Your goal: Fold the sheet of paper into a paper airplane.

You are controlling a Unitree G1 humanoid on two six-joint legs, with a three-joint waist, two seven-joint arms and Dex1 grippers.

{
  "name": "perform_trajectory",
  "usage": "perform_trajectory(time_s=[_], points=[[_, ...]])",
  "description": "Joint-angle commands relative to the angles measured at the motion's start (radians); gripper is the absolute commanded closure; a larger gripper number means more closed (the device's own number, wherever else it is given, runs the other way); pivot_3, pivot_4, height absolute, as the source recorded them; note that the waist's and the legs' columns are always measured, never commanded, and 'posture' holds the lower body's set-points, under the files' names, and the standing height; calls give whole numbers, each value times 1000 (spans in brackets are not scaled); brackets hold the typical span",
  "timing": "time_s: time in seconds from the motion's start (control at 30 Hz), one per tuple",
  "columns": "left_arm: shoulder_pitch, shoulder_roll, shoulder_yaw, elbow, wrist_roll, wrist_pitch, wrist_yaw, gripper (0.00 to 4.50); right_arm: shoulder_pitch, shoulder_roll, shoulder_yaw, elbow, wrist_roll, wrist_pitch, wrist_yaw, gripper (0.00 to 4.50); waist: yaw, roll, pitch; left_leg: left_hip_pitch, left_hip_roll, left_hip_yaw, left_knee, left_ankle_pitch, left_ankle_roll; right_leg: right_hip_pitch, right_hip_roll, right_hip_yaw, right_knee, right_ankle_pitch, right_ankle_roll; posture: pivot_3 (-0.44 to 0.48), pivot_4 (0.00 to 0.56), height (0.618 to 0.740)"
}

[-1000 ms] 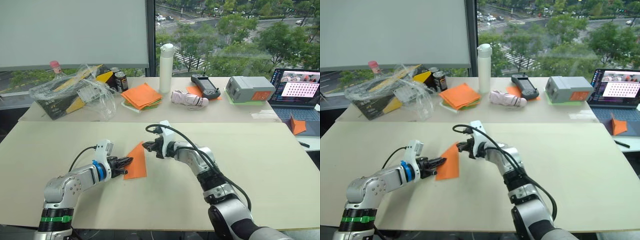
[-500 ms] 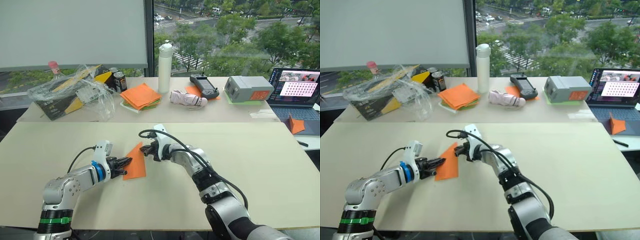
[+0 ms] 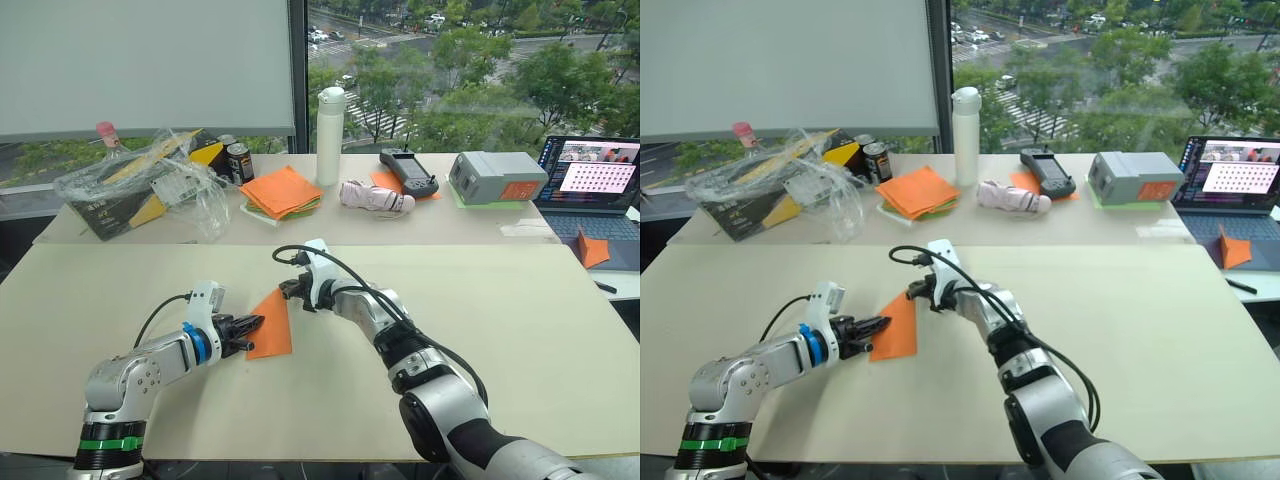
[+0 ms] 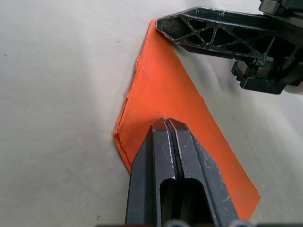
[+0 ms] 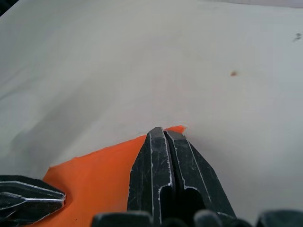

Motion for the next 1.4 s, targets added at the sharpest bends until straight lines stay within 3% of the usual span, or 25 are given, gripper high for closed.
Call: perform_trajectory(time_s=[0.03, 0.3, 1.4], points=[[15, -1, -10, 0, 8, 28, 10, 4500, -25, 9, -12, 3, -2, -21, 9, 4467, 0, 0, 0, 0, 0, 0, 0, 0, 0, 0, 0, 0, 0, 0, 0, 0, 150, 740], [15, -1, -9, 1, 9, 28, 8, 4500, 30, -2, 47, -100, -5, 44, 111, 4467, 0, 0, 0, 0, 0, 0, 0, 0, 0, 0, 0, 0, 0, 0, 0, 0, 150, 740], [3, 1, -15, 14, 15, 33, -1, 4500, 258, -134, 176, -493, 16, 287, 244, 4467, 2, 0, 0, 0, 0, 0, 0, 0, 0, 0, 0, 0, 0, 0, 0, 0, 150, 740]])
